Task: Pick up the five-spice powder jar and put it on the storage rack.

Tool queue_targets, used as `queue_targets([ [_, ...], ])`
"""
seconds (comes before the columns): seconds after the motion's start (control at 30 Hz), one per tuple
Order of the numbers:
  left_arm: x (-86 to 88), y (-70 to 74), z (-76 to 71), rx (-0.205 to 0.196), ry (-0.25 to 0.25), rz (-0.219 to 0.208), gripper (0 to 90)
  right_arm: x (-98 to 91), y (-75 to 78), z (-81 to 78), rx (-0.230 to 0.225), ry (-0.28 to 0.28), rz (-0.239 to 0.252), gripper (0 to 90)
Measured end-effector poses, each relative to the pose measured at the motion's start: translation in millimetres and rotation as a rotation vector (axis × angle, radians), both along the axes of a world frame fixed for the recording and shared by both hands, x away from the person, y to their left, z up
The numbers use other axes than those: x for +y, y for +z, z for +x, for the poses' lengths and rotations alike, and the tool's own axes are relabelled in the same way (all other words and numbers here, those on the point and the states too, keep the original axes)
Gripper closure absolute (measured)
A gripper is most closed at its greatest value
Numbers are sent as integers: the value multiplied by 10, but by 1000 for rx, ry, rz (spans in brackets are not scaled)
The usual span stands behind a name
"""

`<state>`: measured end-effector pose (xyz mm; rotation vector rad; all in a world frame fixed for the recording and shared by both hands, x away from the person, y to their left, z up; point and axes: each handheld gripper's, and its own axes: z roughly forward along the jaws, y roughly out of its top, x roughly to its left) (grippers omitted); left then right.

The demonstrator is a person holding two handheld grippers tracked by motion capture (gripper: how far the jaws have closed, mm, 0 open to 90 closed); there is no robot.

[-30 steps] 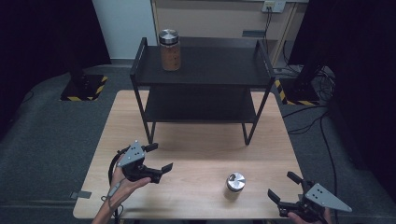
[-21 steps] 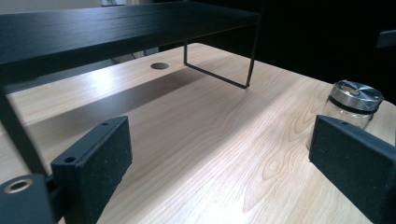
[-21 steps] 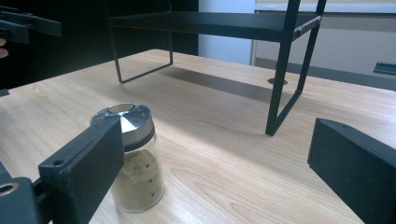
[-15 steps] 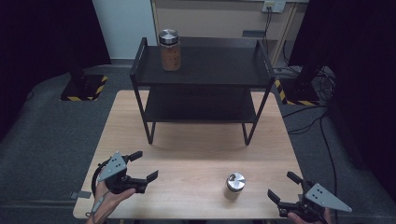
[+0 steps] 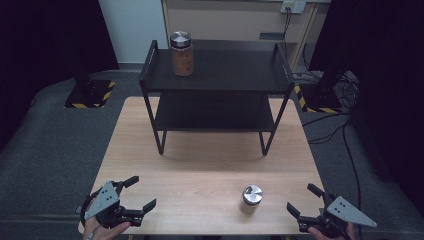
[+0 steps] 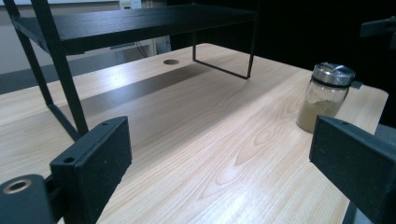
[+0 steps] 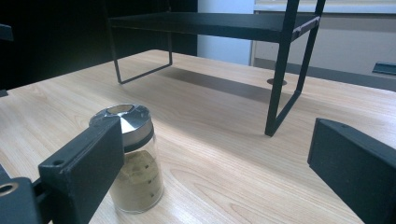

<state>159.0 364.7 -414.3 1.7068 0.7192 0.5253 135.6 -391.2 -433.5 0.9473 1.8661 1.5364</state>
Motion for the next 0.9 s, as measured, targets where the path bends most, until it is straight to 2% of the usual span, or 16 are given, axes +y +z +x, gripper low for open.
queue_targets([
  [0.17,27,-25,-56,-24,47,-43,21,-4,-4,-2,-3,-1,2,42],
  [0.5,43,-42,-123,-49,111,-63,0,-26,-29,-27,-15,-24,26,26],
  [0.9,79,-49,-58,-39,57,-67,0,-15,-33,-58,-15,-58,32,19],
])
